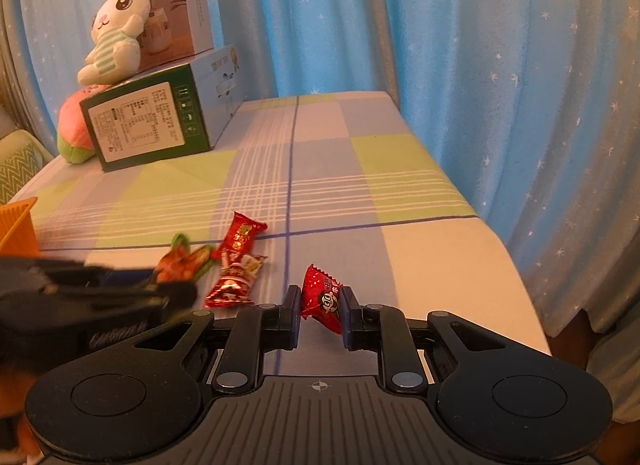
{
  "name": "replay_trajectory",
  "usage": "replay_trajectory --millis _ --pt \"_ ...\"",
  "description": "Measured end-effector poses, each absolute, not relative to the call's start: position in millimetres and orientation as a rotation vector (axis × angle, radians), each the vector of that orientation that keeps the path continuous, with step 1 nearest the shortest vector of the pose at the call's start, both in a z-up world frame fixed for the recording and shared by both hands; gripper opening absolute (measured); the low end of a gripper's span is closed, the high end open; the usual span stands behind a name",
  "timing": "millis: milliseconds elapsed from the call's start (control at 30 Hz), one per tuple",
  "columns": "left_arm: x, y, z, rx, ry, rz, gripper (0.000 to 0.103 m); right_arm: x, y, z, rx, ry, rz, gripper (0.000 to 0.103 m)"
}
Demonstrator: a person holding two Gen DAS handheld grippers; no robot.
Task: Organize snacks
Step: 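Lift both held snacks and carry them toward the orange tray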
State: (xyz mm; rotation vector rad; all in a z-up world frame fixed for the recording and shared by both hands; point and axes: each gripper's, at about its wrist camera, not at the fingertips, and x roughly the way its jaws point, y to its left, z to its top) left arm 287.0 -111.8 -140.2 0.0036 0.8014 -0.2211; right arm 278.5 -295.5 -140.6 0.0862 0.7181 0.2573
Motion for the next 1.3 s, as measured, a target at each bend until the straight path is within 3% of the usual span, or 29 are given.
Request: replay_trajectory --millis 333,1300 --pt "211.0 -84.5 -116.4 -0.058 0.788 -0.184 0.026 245.6 -272.1 -119.5 0.081 0.708 0.297 0.020" --pt "37.6 -5.6 -23.3 -0.098 0.755 -0.194 0.026 37.9 -205.3 -52.9 0.071 0.710 0.318 0.020"
